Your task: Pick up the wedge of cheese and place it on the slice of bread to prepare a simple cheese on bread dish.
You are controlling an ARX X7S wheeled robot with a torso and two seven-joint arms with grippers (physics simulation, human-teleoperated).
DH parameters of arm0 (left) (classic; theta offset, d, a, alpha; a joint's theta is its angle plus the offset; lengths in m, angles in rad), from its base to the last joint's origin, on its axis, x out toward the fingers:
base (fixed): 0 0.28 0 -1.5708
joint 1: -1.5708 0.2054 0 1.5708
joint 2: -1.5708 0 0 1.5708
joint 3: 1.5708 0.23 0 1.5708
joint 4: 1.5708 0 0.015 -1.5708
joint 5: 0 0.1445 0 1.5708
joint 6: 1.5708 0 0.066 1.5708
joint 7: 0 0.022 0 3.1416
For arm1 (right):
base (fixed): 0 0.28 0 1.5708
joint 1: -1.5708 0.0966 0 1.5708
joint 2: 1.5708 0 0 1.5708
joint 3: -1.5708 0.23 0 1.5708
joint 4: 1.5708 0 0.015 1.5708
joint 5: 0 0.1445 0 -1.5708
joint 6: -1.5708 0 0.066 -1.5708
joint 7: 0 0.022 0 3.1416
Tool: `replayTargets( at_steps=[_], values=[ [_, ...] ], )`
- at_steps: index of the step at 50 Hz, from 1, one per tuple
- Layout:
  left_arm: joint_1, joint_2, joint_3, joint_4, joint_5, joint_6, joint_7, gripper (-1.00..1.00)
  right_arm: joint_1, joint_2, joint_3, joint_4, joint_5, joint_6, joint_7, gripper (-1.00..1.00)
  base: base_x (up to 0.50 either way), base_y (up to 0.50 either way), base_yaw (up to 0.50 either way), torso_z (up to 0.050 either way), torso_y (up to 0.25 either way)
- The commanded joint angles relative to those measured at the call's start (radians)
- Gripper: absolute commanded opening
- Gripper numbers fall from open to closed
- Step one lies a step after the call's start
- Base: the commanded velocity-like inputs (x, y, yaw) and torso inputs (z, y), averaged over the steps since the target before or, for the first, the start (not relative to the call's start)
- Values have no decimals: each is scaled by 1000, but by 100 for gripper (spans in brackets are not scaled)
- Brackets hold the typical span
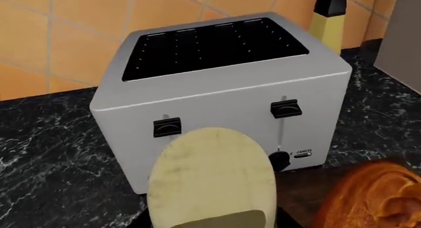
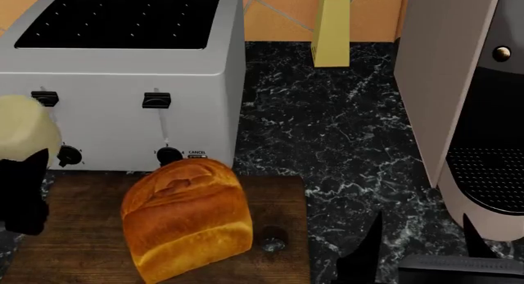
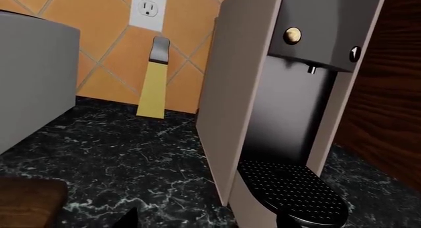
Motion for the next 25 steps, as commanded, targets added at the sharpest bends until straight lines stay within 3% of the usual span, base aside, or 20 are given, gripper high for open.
replayTargets(
  at_steps=[1, 25],
  values=[
    [-109, 110, 25, -124, 30, -87, 129, -100, -4, 6, -7, 1, -2, -4, 7, 100, 0, 0, 0, 0, 0],
    [-248, 227, 124, -210, -5, -180, 216, -100, -1, 22, -18, 0, 12, 5, 29, 100, 0, 0, 0, 0, 1]
  ],
)
